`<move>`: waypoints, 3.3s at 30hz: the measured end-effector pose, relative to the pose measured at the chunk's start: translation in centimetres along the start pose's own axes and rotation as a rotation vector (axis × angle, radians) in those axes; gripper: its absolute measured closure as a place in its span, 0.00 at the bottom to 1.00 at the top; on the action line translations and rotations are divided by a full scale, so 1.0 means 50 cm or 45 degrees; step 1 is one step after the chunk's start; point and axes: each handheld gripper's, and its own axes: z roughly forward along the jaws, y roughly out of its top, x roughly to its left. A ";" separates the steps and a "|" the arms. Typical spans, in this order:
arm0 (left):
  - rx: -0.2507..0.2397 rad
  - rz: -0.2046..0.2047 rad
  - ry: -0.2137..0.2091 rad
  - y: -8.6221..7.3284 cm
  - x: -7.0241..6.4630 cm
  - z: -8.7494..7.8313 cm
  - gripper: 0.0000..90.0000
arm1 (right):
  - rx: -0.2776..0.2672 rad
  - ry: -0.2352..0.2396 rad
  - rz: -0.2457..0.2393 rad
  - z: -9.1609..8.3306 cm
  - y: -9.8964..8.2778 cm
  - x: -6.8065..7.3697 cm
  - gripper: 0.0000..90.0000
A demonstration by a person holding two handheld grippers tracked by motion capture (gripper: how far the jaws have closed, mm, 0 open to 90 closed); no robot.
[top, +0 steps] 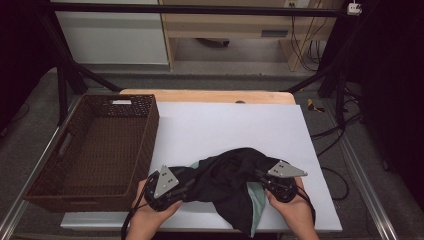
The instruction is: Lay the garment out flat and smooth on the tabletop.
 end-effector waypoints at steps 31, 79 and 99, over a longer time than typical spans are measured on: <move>-0.037 -0.146 -0.030 0.066 0.085 0.073 0.95 | -0.179 -0.143 0.021 -0.082 0.047 -0.059 0.99; 0.129 -0.178 0.033 0.017 0.091 0.142 0.90 | -0.176 -0.136 0.041 -0.073 0.061 -0.069 0.99; 0.028 -0.018 -0.047 0.061 0.062 0.096 0.64 | -0.158 -0.135 0.062 -0.068 0.050 -0.075 0.99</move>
